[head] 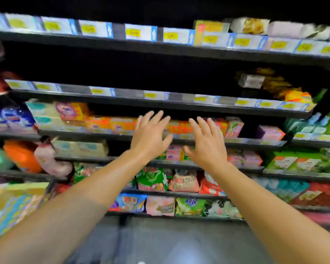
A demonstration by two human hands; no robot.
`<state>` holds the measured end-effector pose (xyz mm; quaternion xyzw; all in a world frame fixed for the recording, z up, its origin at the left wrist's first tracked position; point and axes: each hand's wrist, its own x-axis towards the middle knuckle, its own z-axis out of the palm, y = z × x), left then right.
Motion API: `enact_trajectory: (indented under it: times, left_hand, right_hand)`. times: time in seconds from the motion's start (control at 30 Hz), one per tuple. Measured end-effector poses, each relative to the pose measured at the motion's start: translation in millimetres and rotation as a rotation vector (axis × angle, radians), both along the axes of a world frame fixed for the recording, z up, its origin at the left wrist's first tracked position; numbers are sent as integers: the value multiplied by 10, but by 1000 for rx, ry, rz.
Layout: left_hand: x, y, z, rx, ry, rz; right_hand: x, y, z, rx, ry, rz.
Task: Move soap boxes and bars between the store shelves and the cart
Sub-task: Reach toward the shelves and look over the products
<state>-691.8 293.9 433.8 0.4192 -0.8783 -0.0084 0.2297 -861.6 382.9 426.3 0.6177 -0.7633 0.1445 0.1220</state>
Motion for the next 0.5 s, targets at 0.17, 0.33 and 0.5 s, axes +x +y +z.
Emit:
enact_trajectory:
  times: [0.17, 0.33, 0.5]
  left_hand:
    - [971, 896, -1004, 217, -124, 125]
    - [1944, 1773, -1698, 387, -221, 302]
    - [2824, 2384, -2060, 511, -241, 466]
  right_hand:
    - [723, 583, -853, 260, -58, 136]
    - [1571, 1135, -1520, 453, -63, 322]
    - [2455, 1437, -1916, 574, -44, 470]
